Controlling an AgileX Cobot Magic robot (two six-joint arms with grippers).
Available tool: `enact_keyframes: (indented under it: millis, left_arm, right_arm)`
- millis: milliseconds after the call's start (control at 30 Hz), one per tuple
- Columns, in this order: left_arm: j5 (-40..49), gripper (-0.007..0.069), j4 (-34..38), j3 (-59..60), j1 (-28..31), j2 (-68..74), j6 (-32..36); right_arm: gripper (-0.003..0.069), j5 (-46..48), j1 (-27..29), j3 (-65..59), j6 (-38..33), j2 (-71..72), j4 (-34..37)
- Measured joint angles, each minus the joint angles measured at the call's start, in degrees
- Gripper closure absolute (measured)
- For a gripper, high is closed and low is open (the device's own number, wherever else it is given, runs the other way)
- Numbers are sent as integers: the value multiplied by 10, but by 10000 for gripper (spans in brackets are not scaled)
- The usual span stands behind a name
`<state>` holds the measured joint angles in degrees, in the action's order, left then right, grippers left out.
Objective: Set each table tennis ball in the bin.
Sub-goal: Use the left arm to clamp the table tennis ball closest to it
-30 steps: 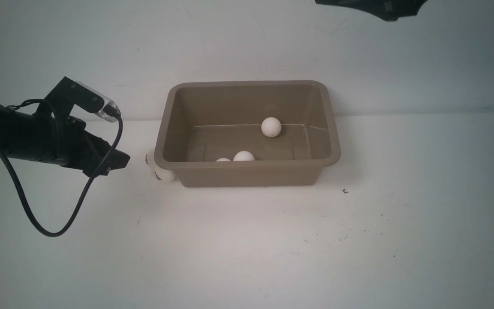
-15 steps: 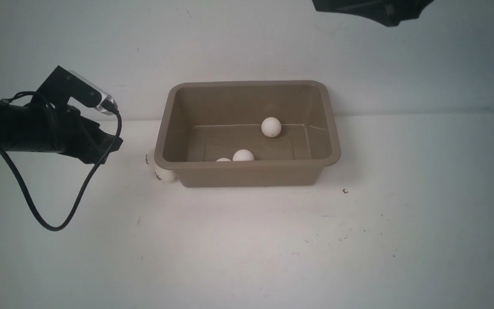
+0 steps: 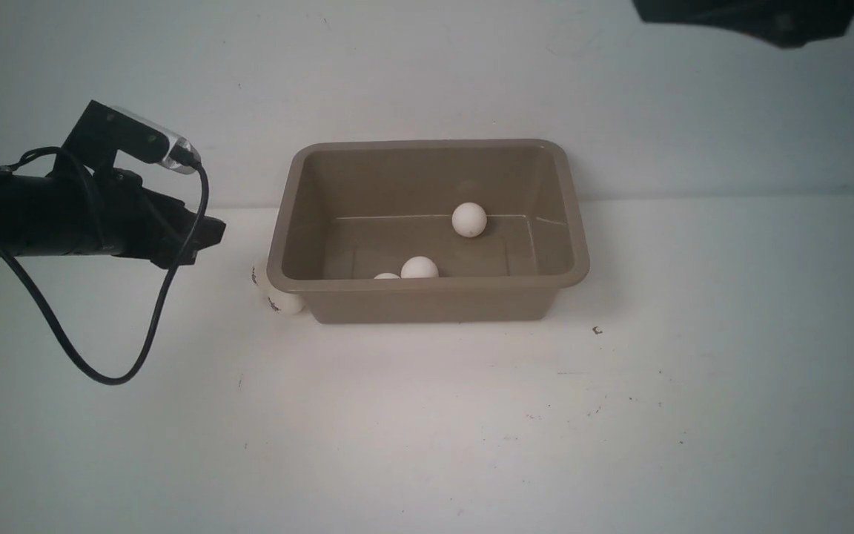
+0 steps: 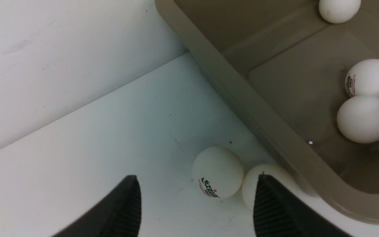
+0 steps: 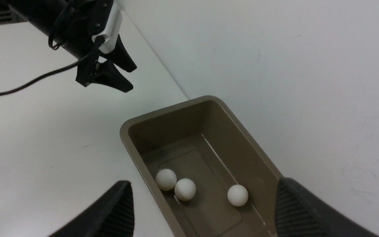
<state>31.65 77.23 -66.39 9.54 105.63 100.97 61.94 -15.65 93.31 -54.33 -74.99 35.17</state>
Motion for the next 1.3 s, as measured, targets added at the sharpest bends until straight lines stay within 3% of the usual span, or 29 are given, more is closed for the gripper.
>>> enact_keyframes:
  millis: [300, 667, 900, 1100, 1300]
  left_arm:
    - [13, 207, 26, 0, 0, 0, 10]
    - [6, 207, 23, 0, 5, 21, 64]
    - [-3, 207, 36, 0, 12, 26, 152]
    - [25, 207, 136, 0, 12, 63, 290]
    - [52, 207, 188, 0, 12, 115, 342]
  right_arm:
    - [137, 44, 0, 2, 88, 110, -21]
    - [137, 40, 0, 2, 109, 118, -25]
    - [137, 39, 0, 2, 111, 118, -13]
    - [137, 39, 0, 2, 111, 118, -11]
    - [137, 39, 0, 2, 111, 118, -11]
